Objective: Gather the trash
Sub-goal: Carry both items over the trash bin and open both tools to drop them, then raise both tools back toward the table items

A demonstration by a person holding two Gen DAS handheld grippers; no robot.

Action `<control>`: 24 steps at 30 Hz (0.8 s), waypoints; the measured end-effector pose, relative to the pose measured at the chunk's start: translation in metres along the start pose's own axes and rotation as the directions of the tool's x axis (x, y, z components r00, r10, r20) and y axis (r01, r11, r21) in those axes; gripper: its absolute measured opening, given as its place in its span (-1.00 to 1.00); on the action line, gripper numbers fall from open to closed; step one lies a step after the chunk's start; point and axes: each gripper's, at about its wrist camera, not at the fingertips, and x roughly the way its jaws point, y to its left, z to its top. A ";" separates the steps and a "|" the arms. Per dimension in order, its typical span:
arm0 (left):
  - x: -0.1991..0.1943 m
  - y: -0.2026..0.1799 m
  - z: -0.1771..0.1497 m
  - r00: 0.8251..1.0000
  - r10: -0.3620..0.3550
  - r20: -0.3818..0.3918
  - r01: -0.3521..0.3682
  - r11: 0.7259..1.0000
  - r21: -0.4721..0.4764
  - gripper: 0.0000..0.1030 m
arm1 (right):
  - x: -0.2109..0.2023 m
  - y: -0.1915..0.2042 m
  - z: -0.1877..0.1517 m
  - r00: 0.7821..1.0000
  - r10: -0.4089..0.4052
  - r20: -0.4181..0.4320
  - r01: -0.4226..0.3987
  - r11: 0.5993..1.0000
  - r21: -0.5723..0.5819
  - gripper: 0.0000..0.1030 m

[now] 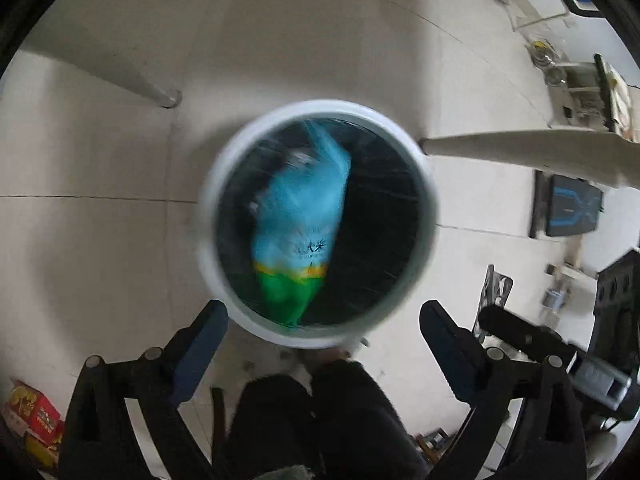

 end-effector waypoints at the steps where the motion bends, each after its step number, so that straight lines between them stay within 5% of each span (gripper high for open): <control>1: -0.004 0.002 -0.004 0.999 0.023 0.026 -0.023 1.000 -0.003 0.91 | 0.010 -0.001 0.004 1.000 0.007 -0.008 -0.007 1.000 0.002 0.44; 5: -0.025 0.017 -0.025 0.971 0.191 0.146 -0.192 0.981 -0.005 0.91 | 0.032 0.000 0.012 0.998 0.044 -0.037 -0.044 0.999 0.000 0.95; 8: -0.042 0.020 -0.035 0.950 0.259 0.175 -0.262 0.965 -0.009 0.91 | 0.033 0.007 0.009 0.999 0.029 -0.040 -0.030 0.999 -0.022 0.98; 13: -0.069 0.011 -0.046 0.936 0.296 0.189 -0.299 0.954 -0.012 0.91 | 0.003 0.017 -0.006 0.998 -0.064 0.003 0.064 0.993 -0.103 0.98; 18: -0.092 0.009 -0.063 0.939 0.287 0.190 -0.289 0.957 -0.014 0.91 | -0.035 0.040 -0.033 0.958 -0.266 0.104 0.284 0.930 -0.235 0.98; 24: -0.132 -0.009 -0.085 0.942 0.270 0.198 -0.272 0.962 -0.018 0.91 | -0.087 0.064 -0.060 0.930 -0.317 0.187 0.361 0.884 -0.296 0.98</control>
